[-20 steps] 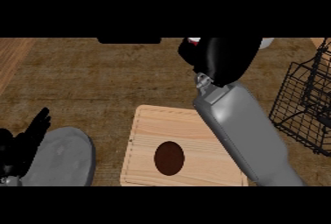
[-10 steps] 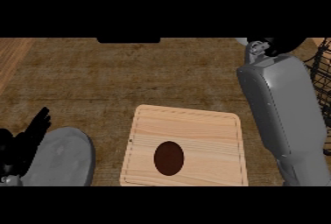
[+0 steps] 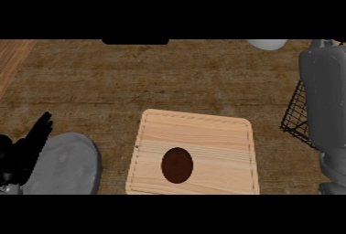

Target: Pick the can from the cutting board and place it in the tiered basket

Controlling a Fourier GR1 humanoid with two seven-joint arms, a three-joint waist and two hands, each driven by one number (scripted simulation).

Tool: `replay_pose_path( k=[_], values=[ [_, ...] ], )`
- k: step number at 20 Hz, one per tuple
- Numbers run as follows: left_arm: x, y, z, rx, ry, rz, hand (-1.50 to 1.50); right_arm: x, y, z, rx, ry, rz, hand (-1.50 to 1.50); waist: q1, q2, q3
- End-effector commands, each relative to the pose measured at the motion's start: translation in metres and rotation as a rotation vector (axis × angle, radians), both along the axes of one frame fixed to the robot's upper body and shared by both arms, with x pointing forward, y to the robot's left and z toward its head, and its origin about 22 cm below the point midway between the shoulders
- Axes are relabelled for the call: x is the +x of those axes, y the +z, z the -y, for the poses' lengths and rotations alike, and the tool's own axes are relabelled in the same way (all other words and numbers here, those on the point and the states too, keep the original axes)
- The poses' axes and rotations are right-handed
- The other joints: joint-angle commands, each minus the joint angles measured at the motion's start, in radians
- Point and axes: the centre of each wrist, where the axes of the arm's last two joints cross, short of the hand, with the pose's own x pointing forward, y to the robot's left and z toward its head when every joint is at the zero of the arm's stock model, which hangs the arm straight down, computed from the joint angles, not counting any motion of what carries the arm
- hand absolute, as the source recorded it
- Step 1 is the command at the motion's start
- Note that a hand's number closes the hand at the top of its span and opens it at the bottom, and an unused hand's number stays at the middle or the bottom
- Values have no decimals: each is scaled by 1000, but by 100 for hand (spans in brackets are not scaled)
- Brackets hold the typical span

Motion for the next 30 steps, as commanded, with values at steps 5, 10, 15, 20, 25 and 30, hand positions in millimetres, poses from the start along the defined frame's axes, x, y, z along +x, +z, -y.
replay_pose_path(
  k=[5,10,15,20,25,30],
  values=[
    [-2,-20,2,-27,6,-49,0,28,-11,55,47,1,43,150,4,6,-7],
    [-6,-4,-1,-24,5,-47,0,19,-2,109,-434,-164,-364,150,0,3,-8],
    [7,-13,-3,-7,3,-22,0,23,16,116,-580,-120,-505,150,-4,6,-8],
    [7,0,-8,-13,-2,-40,0,17,26,131,-598,-75,-496,150,-4,1,-7],
    [-3,-10,-9,-28,14,-47,0,21,32,132,-658,-75,-606,150,2,2,-7],
    [4,-9,4,-23,-12,-44,0,19,41,145,-495,-70,-686,150,-3,0,-7]
  ],
)
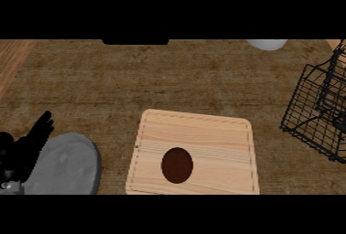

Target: Pick the can from the cutting board and place it in the tiered basket

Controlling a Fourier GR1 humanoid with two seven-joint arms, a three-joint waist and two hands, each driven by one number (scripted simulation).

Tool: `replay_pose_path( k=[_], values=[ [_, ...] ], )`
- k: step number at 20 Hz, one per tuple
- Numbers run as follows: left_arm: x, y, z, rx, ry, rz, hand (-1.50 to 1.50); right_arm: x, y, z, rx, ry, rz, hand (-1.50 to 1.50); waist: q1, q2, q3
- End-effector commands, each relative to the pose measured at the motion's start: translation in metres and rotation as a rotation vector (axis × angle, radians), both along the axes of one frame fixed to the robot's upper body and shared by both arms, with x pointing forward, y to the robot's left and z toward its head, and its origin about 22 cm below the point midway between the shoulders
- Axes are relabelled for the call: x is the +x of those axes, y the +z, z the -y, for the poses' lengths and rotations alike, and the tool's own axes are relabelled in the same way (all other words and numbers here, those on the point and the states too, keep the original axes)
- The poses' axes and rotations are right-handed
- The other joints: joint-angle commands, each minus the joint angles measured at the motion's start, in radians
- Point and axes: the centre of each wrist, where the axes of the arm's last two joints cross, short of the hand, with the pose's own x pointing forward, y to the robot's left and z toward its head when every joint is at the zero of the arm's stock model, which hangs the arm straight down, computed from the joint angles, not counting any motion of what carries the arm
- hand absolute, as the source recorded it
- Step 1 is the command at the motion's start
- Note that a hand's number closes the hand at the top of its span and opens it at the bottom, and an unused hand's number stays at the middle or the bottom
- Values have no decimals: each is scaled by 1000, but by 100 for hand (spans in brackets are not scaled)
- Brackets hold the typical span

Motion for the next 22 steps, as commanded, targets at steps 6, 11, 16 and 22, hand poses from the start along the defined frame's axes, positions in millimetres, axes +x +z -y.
replay_pose_path(
  k=[6,11,16,22],
  values=[
    [-15,-22,7,-21,17,-39,0,-1,-35,37,272,-272,-252,-150,-6,4,-6],
    [-24,-20,0,-32,14,-47,0,-10,-41,51,338,-332,-124,-150,-4,2,-6],
    [-7,-1,0,-38,12,-31,0,-22,-17,52,356,-211,79,-150,-13,-1,-5],
    [-14,-9,8,-34,29,-57,0,-42,46,42,425,-277,393,-150,-19,-5,-6]
  ],
)
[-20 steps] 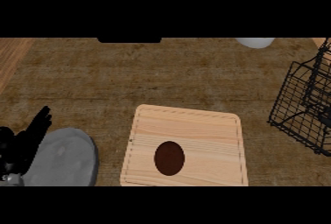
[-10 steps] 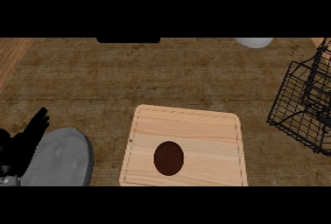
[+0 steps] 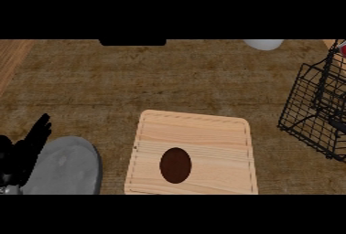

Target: Pick the can from the cutting board and place it in the tiered basket

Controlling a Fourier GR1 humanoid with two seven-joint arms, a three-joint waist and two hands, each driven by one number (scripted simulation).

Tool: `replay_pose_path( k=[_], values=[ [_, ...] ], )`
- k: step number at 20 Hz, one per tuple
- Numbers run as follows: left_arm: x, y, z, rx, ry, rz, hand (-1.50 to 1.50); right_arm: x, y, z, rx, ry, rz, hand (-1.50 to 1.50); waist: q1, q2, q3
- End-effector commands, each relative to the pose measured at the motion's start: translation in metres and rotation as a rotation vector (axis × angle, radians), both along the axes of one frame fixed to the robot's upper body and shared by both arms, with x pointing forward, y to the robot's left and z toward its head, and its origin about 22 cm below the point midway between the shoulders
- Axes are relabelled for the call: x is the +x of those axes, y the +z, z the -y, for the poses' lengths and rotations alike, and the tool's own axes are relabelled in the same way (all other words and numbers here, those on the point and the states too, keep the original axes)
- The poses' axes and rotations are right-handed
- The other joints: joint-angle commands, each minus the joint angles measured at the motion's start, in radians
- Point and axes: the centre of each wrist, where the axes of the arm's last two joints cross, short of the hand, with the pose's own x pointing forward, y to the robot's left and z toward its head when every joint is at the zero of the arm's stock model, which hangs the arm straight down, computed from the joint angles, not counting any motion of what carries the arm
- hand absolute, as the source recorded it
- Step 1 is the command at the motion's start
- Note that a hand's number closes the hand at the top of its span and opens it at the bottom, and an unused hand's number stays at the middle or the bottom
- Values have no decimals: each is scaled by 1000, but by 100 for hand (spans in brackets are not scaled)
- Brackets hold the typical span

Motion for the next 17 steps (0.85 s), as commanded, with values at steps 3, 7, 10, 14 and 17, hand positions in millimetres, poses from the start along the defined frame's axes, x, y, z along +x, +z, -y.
replay_pose_path(
  k=[3,7,10,14,17],
  values=[
    [-5,-10,-5,-13,23,-34,0,-39,50,22,160,-117,250,-150,-18,0,-5],
    [-21,-19,-11,-20,55,-62,0,-76,53,44,295,-119,384,-150,-48,-11,-4],
    [-12,-3,-22,-13,45,-45,0,-105,65,48,392,-67,540,-150,-59,-15,-4],
    [-21,-12,-14,-38,69,-62,0,-150,38,62,416,-14,667,-150,-83,-20,-1],
    [-27,-3,-25,-16,76,-51,0,-186,22,62,453,46,651,-150,-71,-18,-2]
  ],
)
